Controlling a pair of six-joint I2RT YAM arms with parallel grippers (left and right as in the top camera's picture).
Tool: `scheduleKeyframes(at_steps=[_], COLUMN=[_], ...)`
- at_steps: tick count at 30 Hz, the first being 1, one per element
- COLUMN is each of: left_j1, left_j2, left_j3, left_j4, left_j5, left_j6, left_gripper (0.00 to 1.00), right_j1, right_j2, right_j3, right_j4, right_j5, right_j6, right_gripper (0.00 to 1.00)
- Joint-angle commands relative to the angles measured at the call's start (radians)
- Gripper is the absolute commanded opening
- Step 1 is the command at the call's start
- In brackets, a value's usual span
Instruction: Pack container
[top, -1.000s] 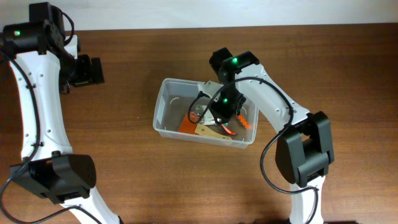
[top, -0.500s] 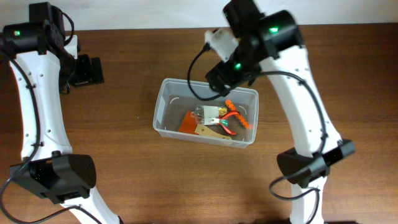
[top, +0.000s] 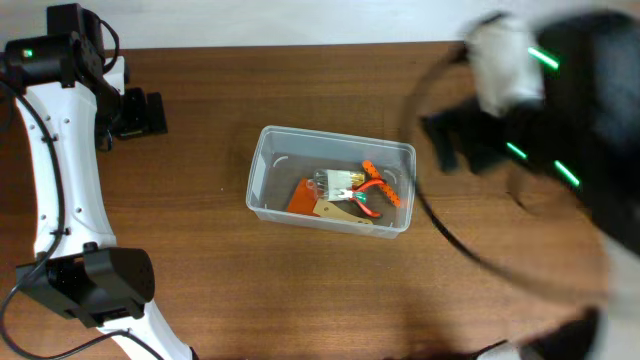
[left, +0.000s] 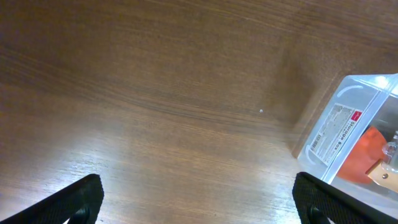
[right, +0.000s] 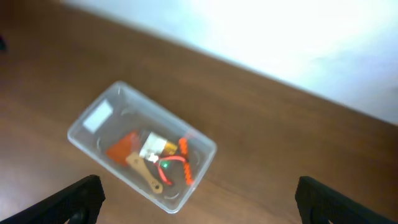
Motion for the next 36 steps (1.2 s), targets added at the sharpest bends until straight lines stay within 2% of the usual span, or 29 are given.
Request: scheduleKeyframes(at_steps=[1,4,8,12,15,20,23,27,32,33,36], left_j1=[0.006,0.006,0.006,0.006,0.006,0.006,0.006,0.006,0.006,0.006,0.006], left_j2=[-0.004,-0.004,-0.004,-0.004,-0.004,-0.004,-0.004,-0.004,-0.004,-0.004,-0.004], left_j3=[0.01,0.01,0.01,0.01,0.01,0.01,0.01,0.01,0.01,0.01,0.01], left_j4=[0.0,0.0,-0.001,-0.001,-0.001,-0.001,0.0,0.0,-0.001,-0.001,-0.001], left_j5=[-0.007,-0.007,-0.007,-0.007,-0.007,-0.007,-0.007,-0.007,-0.007,-0.007,-0.007], left_j6=[0.012,0.012,0.012,0.012,0.012,0.012,0.012,0.012,0.012,0.012,0.012], left_gripper=[0.99,0.99,0.99,0.99,0.99,0.99,0.99,0.99,0.99,0.99,0.99], right_j1=[-0.003,-0.003,-0.003,-0.003,-0.003,-0.003,-0.003,-0.002,-0.003,-0.003,-0.003], right_j2=[-0.191,-0.323,-0.537,-0.66,-0.71,-0.727,-0.711,-0.677,-0.633,-0.626,-0.605], right_j3=[-0.059,-0.173,-0.444,-0.647,-0.771,-0.954,-1.04,-1.094,-1.104,-1.104,-1.104], right_j4=[-0.006,-0.006,-0.006,0.021,0.1,0.257,0.3,0.276,0.222,0.217,0.196], right_j5=[0.162,0.272,0.491,0.556,0.556,0.524,0.38,0.254,0.248,0.248,0.248], right_j6=[0.126,0.206,0.353,0.459,0.476,0.457,0.388,0.386,0.386,0.385,0.386], right_gripper=[0.99,0.99,0.99,0.99,0.99,0.99,0.99,0.99,0.91,0.97,0.99])
